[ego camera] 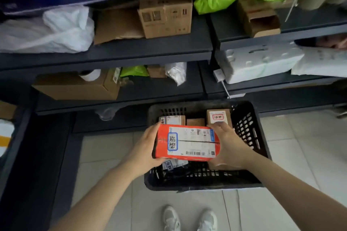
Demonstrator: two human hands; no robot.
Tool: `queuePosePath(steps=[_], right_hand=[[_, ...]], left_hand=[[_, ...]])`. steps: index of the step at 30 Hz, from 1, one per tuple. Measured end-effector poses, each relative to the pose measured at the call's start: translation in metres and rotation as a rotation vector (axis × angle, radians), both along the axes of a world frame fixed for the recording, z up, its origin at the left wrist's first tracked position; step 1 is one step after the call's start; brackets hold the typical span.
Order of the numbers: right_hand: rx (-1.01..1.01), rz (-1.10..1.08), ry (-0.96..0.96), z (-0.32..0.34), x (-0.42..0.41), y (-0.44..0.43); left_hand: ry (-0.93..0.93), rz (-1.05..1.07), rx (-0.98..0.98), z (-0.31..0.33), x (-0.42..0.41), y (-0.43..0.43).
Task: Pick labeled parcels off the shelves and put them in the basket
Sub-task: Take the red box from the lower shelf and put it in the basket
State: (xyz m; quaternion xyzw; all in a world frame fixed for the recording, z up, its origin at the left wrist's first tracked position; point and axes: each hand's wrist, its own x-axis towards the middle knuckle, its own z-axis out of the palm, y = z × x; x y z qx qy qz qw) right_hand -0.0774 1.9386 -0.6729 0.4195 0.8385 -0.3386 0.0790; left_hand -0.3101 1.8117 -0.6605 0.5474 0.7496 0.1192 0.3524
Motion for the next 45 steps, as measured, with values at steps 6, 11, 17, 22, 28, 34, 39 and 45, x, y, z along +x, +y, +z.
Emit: queuePosePath(steps=[6,11,17,22,28,34,39,45], right_hand=[[-0.068,-0.050,-0.176,-0.078,-0.008,-0.001],[-0.133,0.012,-0.235,-0.140,-0.030,-0.018],[-0.128,0.183,-0.329,-0.192,-0.043,-0.043],[-0.172,0.163,-0.334,-0.208,-0.055,-0.052],[-0.233,-0.053,-0.294,-0.214,-0.071,-0.058],[-0.107,-0.239,-0.358,-0.226,-0.093,-0.073],[-0.179,-0.272,-0.324,-0.235,-0.088,-0.075],[-0.188,-0.131,-0.340,-0.213,-0.080,-0.072]], left_hand=[[0.012,0.136,-0.098,-0.073,-0.010,-0.007],[0.094,0.283,-0.148,-0.122,-0.022,-0.029],[0.042,0.339,-0.272,-0.163,-0.017,-0.053],[0.032,0.357,-0.284,-0.185,-0.017,-0.064],[0.075,0.353,-0.249,-0.194,-0.019,-0.068],[0.060,0.342,-0.212,-0.199,-0.022,-0.072],[0.029,0.303,-0.255,-0.192,-0.026,-0.076],[0.063,0.224,-0.254,-0.164,-0.031,-0.076]])
